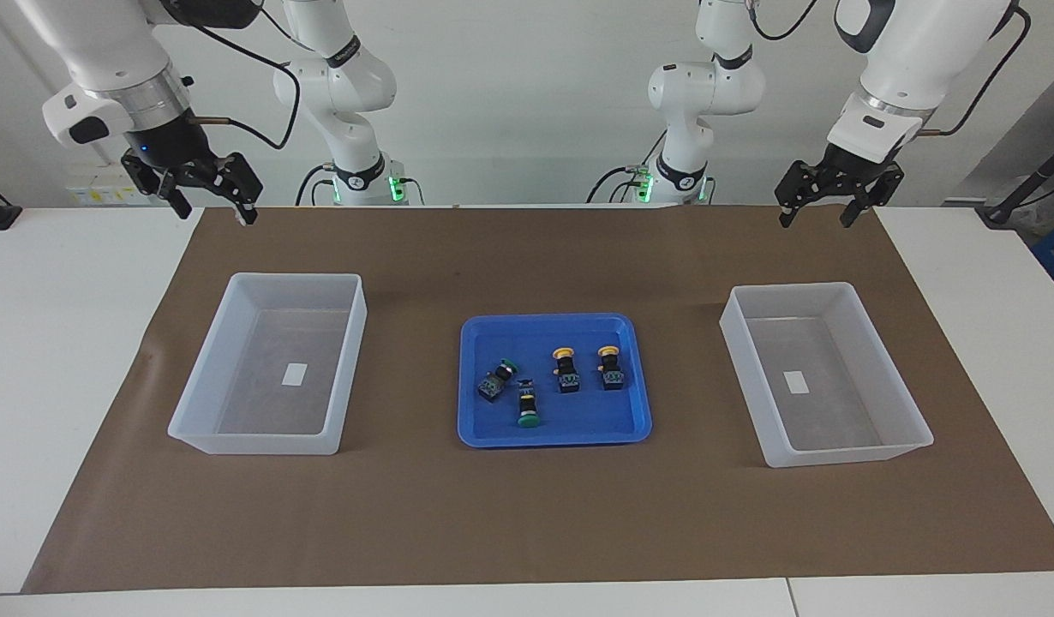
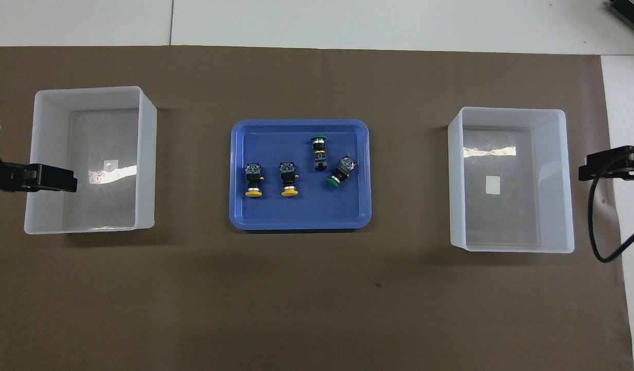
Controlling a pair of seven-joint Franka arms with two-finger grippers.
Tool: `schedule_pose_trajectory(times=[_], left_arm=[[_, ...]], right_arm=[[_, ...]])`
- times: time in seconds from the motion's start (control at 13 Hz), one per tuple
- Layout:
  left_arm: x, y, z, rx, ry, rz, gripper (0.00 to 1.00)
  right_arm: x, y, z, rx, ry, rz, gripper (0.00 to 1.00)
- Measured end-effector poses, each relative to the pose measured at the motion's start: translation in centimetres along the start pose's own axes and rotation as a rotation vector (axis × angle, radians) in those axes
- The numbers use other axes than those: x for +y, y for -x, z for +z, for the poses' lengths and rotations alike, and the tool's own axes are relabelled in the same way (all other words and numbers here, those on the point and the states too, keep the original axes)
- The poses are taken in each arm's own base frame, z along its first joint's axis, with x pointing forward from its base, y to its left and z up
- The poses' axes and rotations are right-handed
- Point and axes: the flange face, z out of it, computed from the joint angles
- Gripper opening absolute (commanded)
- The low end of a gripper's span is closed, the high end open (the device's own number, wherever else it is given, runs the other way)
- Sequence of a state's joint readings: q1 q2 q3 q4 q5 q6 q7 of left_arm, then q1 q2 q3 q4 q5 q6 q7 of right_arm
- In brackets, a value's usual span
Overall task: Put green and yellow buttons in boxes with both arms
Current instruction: 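Move the left gripper from the bin toward the blue tray, then grasp a yellow-based button in the tray with the left gripper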
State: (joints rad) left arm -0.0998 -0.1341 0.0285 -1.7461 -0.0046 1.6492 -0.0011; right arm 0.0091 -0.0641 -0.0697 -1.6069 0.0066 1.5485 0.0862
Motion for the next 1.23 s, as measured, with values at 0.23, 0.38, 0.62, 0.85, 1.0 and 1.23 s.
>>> schedule_pose_trajectory(times=[0.23, 0.38, 0.62, 0.85, 1.0, 1.23], left_arm=[[0.0, 0.0, 0.1, 0.001, 0.000, 0.000, 1.00], [0.2, -0.1, 0.3, 0.006, 0.000, 0.004, 1.00], [0.7, -0.6, 1.7, 0.037, -0.001, 0.012, 1.00], [4.3, -1.3, 4.8, 0.039, 0.014, 0.041, 1.00], [8.4, -2.5, 7.4, 0.044, 0.031, 0.013, 1.00], [15.2, -4.3, 12.2, 0.075, 0.053, -0.056, 1.00]], right_arm=[[0.0, 0.0, 0.0, 0.000, 0.000, 0.000, 1.00], [0.0, 0.0, 0.0, 0.000, 0.000, 0.000, 1.00], [0.0, 0.0, 0.0, -0.001, 0.000, 0.000, 1.00], [0.0, 0.1, 0.2, -0.004, 0.000, 0.000, 1.00], [-0.1, 0.1, 0.2, -0.004, 0.000, -0.001, 1.00], [0.0, 0.2, 0.2, -0.005, 0.000, -0.001, 1.00]])
